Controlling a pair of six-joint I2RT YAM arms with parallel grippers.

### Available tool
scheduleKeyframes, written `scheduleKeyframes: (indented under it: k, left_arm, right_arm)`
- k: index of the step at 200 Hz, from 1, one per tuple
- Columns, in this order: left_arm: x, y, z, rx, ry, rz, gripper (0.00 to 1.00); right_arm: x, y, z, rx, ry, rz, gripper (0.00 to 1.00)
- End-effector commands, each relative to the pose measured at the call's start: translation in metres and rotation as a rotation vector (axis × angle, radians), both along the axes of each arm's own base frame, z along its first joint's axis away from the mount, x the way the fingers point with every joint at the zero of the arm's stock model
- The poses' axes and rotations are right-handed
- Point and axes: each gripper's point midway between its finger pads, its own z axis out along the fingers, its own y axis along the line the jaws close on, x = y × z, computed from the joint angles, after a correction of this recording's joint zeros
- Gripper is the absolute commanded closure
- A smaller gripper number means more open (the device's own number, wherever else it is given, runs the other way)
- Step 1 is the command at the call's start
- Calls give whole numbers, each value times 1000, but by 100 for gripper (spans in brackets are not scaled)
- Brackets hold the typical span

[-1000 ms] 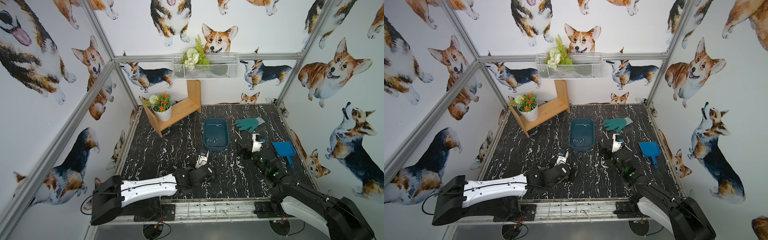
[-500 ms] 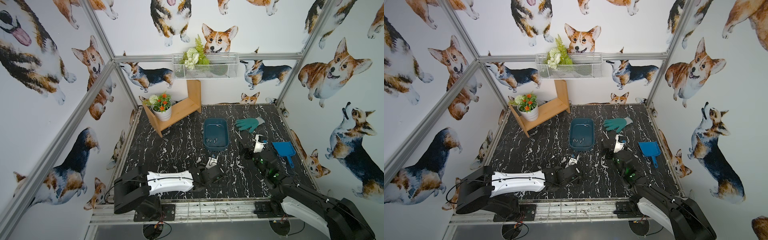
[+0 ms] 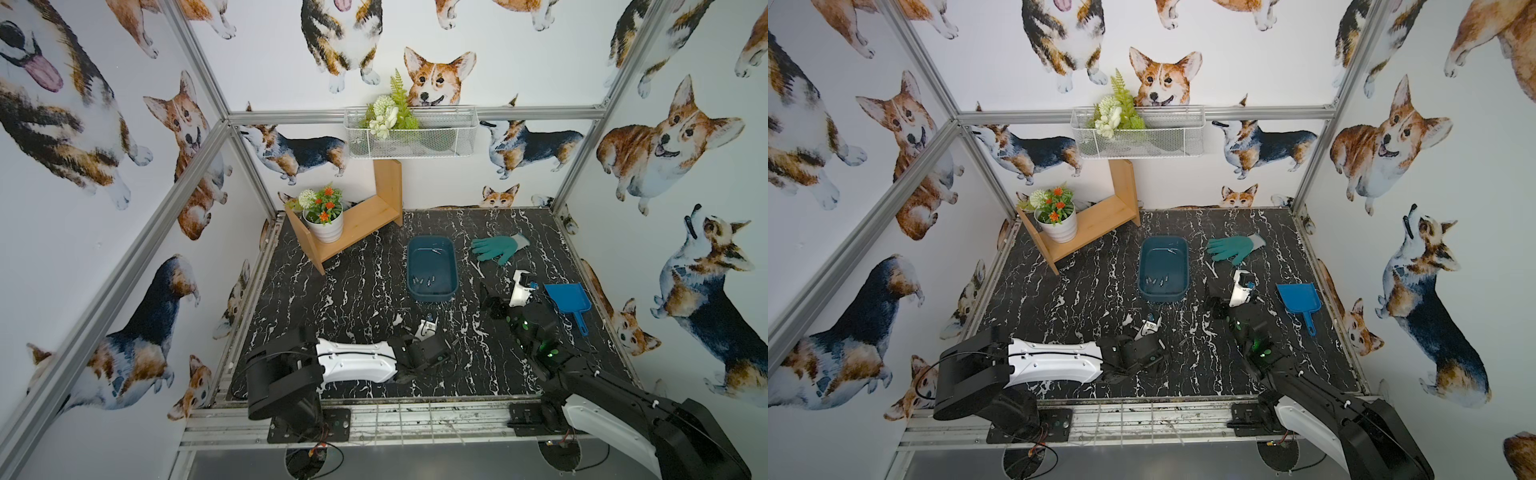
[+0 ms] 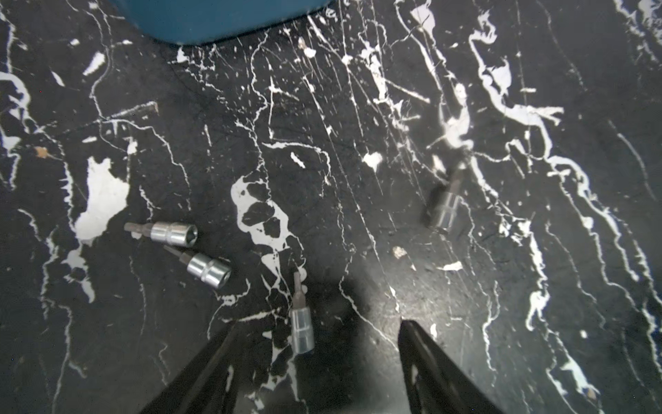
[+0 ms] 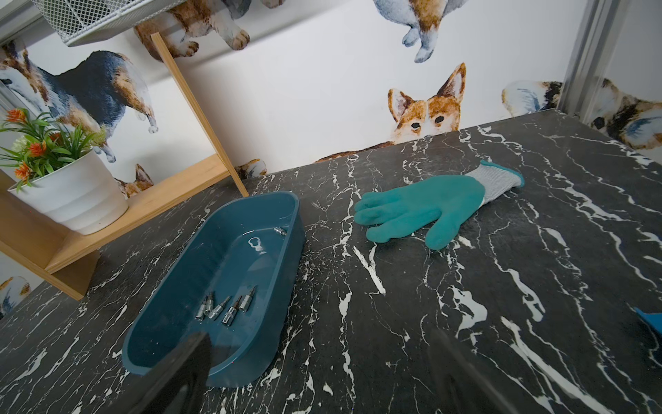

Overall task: Put the bit on the desktop into the storage box
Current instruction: Pick up the screwdriver bit from the center of the board.

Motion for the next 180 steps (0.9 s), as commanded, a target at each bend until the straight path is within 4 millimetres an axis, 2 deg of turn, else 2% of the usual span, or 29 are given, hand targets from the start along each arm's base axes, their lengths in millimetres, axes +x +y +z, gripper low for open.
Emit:
scheduleKeyframes:
  k: [1, 65, 116, 180]
  left_arm:
    - [1, 0, -5, -7, 7, 5, 28]
    - [3, 9, -18, 14, 34, 17, 37]
    - [2, 11, -22, 43, 42, 17, 51]
    - [3, 16, -20, 91, 42, 20, 62]
  right_arm:
    - [1, -1, 10, 22, -37, -12, 0]
    - [1, -2, 10, 22, -39, -12, 0]
    - [1, -2, 9, 22, -39, -13, 0]
    - [1, -3, 9, 20, -39, -16, 0]
